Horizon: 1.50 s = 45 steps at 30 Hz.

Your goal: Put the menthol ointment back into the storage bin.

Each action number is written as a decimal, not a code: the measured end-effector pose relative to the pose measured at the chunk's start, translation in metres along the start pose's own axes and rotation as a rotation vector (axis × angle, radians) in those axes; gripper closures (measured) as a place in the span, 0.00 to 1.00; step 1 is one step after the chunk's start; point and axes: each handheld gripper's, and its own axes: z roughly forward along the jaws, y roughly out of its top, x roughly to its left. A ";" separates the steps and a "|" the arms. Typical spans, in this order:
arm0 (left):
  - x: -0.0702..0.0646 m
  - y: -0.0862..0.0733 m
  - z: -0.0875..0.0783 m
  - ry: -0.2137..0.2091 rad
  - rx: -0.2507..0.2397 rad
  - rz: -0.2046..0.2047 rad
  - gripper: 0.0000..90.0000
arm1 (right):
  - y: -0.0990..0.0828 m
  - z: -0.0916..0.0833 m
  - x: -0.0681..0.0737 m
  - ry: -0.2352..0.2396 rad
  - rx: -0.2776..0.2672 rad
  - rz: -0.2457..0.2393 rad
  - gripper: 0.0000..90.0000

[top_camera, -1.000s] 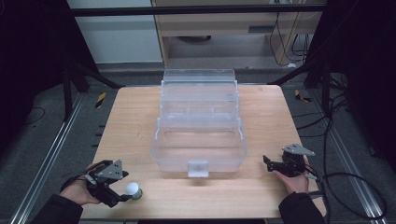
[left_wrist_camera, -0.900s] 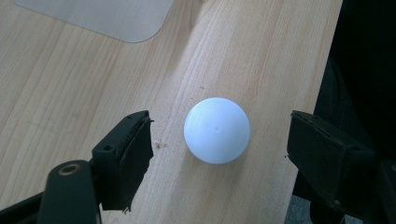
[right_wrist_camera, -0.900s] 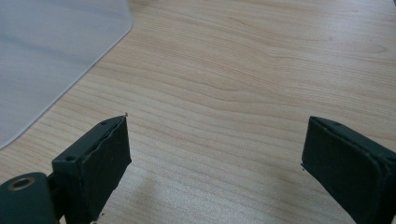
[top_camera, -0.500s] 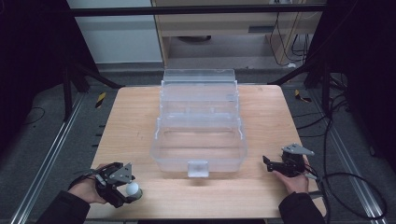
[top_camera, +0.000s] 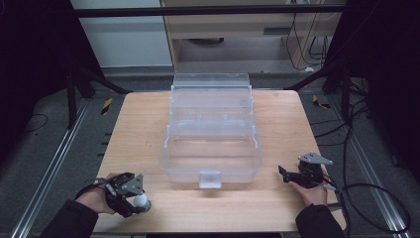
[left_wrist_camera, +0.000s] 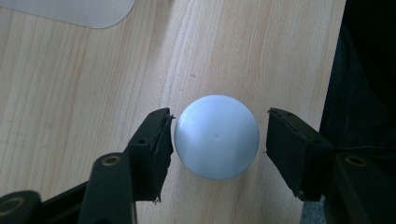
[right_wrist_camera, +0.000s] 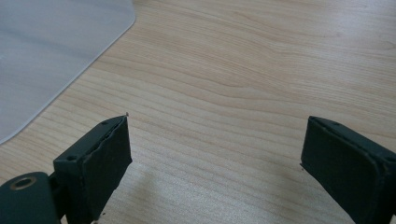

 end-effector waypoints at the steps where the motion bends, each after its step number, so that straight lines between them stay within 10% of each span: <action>1: 0.000 0.000 0.000 -0.002 0.001 0.002 0.46 | 0.000 0.000 0.000 0.001 0.001 -0.001 0.10; 27: 0.002 0.016 0.000 -0.025 0.067 0.054 0.56 | 0.000 0.001 0.000 0.008 0.012 0.002 0.10; 45: 0.022 0.046 -0.053 0.066 0.047 0.081 0.56 | 0.000 0.001 0.000 0.010 0.011 -0.003 0.10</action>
